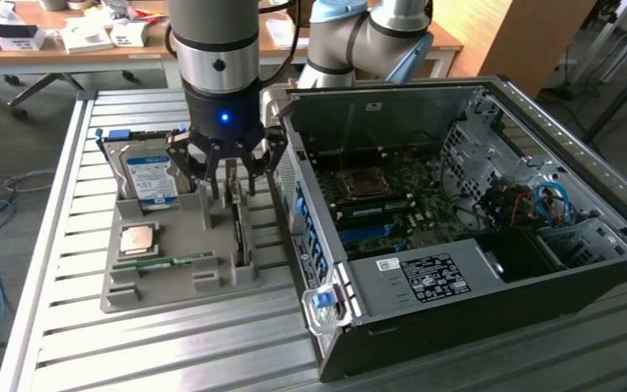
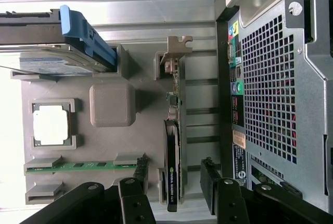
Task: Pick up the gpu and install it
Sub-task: 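Pick up the gpu and move the gpu toward the slot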
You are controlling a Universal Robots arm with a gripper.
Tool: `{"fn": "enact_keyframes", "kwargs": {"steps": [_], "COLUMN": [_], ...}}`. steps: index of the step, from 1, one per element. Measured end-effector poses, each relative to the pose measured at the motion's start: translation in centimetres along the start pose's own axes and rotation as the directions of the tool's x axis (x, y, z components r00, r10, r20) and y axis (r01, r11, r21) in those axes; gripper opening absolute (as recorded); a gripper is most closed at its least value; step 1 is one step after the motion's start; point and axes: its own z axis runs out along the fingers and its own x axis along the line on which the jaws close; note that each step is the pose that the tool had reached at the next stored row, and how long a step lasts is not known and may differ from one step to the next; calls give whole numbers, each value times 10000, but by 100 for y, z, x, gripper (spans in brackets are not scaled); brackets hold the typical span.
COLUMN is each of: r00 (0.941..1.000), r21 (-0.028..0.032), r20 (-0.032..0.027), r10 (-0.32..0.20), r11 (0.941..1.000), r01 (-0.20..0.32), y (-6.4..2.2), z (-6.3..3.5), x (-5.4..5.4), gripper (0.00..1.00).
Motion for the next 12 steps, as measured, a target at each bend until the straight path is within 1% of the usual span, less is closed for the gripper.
{"fn": "enact_keyframes", "kwargs": {"steps": [3,12], "r00": [10000,10000], "r21": [1,0], "r20": [-1,0], "r10": [0,0], "r11": [10000,10000], "r01": [0,0], "y": [-1,-7], "z": [24,151], "x": [0,3], "gripper": [53,53]}}
